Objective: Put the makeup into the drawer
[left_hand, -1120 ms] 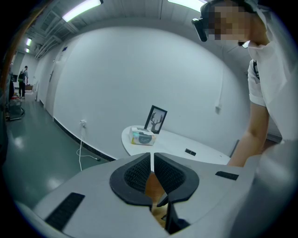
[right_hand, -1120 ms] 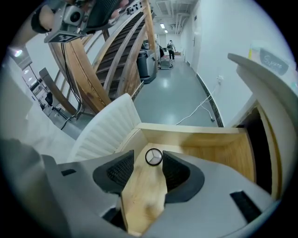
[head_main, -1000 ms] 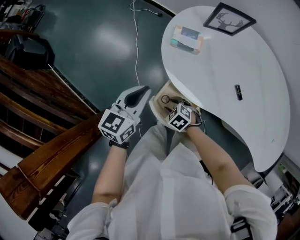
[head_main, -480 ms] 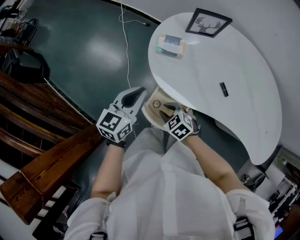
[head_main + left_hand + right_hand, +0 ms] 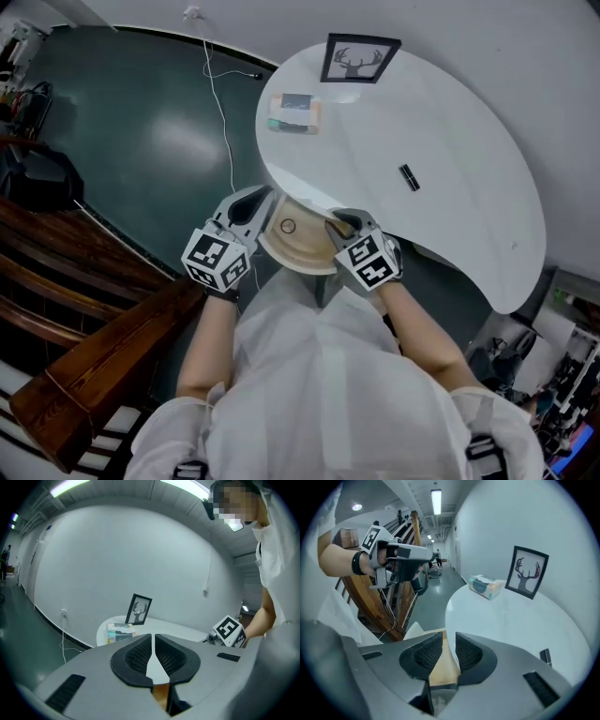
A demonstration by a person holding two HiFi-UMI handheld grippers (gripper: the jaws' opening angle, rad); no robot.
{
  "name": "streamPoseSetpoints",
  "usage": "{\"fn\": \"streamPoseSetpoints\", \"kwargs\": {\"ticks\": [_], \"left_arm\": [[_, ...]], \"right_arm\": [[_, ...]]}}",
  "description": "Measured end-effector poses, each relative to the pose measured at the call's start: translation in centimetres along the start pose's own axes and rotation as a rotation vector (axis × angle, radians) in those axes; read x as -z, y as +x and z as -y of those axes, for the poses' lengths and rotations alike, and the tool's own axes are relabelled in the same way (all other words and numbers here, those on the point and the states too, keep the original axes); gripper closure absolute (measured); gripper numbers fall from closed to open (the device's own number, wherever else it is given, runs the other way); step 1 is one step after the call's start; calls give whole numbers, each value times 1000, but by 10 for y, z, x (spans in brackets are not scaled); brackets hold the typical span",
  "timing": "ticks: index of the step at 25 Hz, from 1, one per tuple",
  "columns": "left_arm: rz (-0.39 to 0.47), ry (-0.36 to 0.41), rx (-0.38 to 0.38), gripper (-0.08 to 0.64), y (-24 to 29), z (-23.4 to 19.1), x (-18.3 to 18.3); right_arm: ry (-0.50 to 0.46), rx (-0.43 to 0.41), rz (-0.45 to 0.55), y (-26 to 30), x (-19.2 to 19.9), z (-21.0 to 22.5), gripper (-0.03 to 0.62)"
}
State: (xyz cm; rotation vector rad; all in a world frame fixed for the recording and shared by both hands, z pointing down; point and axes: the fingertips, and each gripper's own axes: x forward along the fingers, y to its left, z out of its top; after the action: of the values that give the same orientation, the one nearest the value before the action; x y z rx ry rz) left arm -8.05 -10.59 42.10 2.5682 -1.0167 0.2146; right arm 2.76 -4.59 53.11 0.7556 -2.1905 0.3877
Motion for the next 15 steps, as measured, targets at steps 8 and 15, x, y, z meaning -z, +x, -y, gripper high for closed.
{"fn": "streamPoseSetpoints", "kwargs": {"ticks": [8,15], "left_arm": [[-13,21,69,531,36,25,-7],[-36,23,105,531,61,45,-5]], "right_arm": [[116,166,6,-47,25,82,509],[148,264,-31,-73,53,145,508]]}}
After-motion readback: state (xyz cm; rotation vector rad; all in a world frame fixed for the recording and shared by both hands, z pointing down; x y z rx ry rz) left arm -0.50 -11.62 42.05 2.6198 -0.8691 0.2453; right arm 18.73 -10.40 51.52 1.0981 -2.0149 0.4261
